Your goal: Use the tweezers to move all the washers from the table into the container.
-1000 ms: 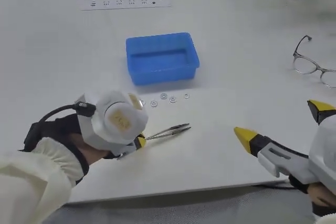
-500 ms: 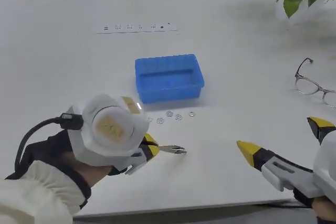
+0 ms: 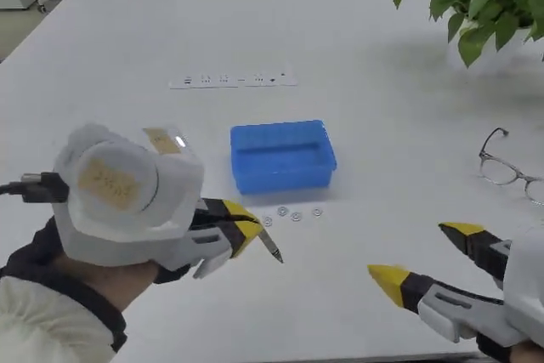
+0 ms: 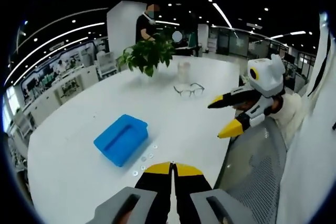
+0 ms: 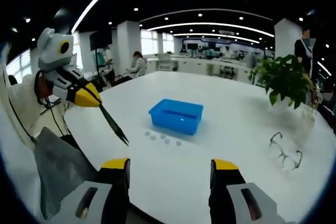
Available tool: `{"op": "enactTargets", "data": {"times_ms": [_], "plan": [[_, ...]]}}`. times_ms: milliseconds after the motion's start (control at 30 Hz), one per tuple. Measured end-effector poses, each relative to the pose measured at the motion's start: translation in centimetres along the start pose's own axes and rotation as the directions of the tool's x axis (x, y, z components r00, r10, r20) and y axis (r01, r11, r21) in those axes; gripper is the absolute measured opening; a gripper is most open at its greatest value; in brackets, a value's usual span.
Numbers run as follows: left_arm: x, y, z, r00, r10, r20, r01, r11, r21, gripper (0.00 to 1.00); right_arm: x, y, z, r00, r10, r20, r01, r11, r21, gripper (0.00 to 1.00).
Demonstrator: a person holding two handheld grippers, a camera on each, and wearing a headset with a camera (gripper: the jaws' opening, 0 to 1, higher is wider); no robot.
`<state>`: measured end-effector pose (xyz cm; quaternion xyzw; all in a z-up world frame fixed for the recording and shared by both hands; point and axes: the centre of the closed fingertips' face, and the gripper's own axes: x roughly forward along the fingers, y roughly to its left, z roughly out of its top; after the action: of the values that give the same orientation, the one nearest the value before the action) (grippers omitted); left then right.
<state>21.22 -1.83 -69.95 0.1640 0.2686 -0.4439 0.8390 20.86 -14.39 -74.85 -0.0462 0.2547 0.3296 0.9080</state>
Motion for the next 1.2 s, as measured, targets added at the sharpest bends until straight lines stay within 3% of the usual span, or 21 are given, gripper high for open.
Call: {"op": "enactTargets", "data": {"times_ms": [33,133,200,300,333,433,500,533,567,633,700,767,833,867,900,1000,1200], "plan": [[-0.4,-0.1,0.5,1.0,-0.005,-0.002,0.005,1.0,0.023,0.0,0.2,1.4,0.8,0.9967,0.081,0.004,-0.081,0.997,0.009,0.54],[-1.5,-0.4,1.5,0.9998,-0.017,-0.012,0.018,0.996,0.083,0.0,0.5,3.7,3.2,0.9769,0.212,0.023,-0.211,0.977,-0.037,0.43],[-2.2,-0.9,2.3,0.9993,-0.034,-0.016,0.036,0.993,0.114,0.0,0.5,5.4,4.7,0.9513,0.308,0.012,-0.306,0.948,-0.082,0.36],[-3.2,-2.1,3.0,0.9959,-0.077,-0.048,0.084,0.982,0.167,0.0,0.6,7.3,6.0,0.9197,0.391,-0.04,-0.391,0.904,-0.174,0.27],[-3.6,-2.8,3.4,0.9934,-0.106,-0.044,0.112,0.978,0.177,0.0,0.5,8.2,6.1,0.8985,0.432,-0.076,-0.438,0.873,-0.213,0.25],[-4.3,-3.8,3.8,0.9879,-0.138,-0.07,0.15,0.965,0.214,0.0,0.0,10.4,5.9,0.8412,0.516,-0.163,-0.541,0.804,-0.247,0.27],[-4.7,-4.3,4.4,0.9867,-0.149,-0.066,0.16,0.958,0.237,0.0,-0.4,12.0,5.9,0.8075,0.552,-0.208,-0.59,0.758,-0.278,0.31],[-5.0,-4.7,4.7,0.9837,-0.167,-0.066,0.179,0.952,0.248,0.0,-0.3,12.1,6.0,0.8119,0.546,-0.208,-0.584,0.756,-0.296,0.32],[-5.1,-5.0,4.8,0.981,-0.18,-0.071,0.193,0.949,0.248,0.0,-0.3,12.3,6.0,0.8092,0.546,-0.217,-0.587,0.745,-0.315,0.3],[-5.4,-5.5,4.9,0.9754,-0.204,-0.083,0.219,0.942,0.255,0.0,-0.3,12.7,6.1,0.8049,0.55,-0.223,-0.593,0.737,-0.323,0.3],[-5.6,-5.8,4.8,0.9741,-0.204,-0.096,0.223,0.936,0.272,0.0,-0.4,13.1,6.3,0.7888,0.574,-0.221,-0.614,0.726,-0.31,0.32],[-5.7,-6.1,4.7,0.9724,-0.209,-0.105,0.23,0.93,0.286,0.0,-0.7,13.7,6.5,0.7625,0.61,-0.215,-0.647,0.71,-0.279,0.33],[-5.8,-6.5,4.9,0.9693,-0.225,-0.1,0.244,0.927,0.284,0.0,-0.7,13.8,6.6,0.7631,0.609,-0.215,-0.646,0.705,-0.294,0.31],[-5.9,-6.6,4.9,0.967,-0.235,-0.1,0.254,0.925,0.283,0.0,-0.7,13.9,6.7,0.7586,0.615,-0.214,-0.651,0.699,-0.296,0.29],[-6.0,-6.8,5.0,0.9654,-0.239,-0.105,0.259,0.923,0.285,0.0,-0.7,14.2,6.7,0.7475,0.627,-0.22,-0.664,0.689,-0.29,0.26],[-6.4,-6.8,5.2,0.9667,-0.233,-0.105,0.254,0.92,0.299,0.0,-0.7,14.7,6.6,0.733,0.638,-0.236,-0.679,0.67,-0.298,0.18],[-7.1,-7.0,5.6,0.9685,-0.232,-0.09,0.248,0.922,0.296,0.0,-0.5,15.0,6.8,0.7207,0.653,-0.234,-0.692,0.658,-0.297,0.1]]}}
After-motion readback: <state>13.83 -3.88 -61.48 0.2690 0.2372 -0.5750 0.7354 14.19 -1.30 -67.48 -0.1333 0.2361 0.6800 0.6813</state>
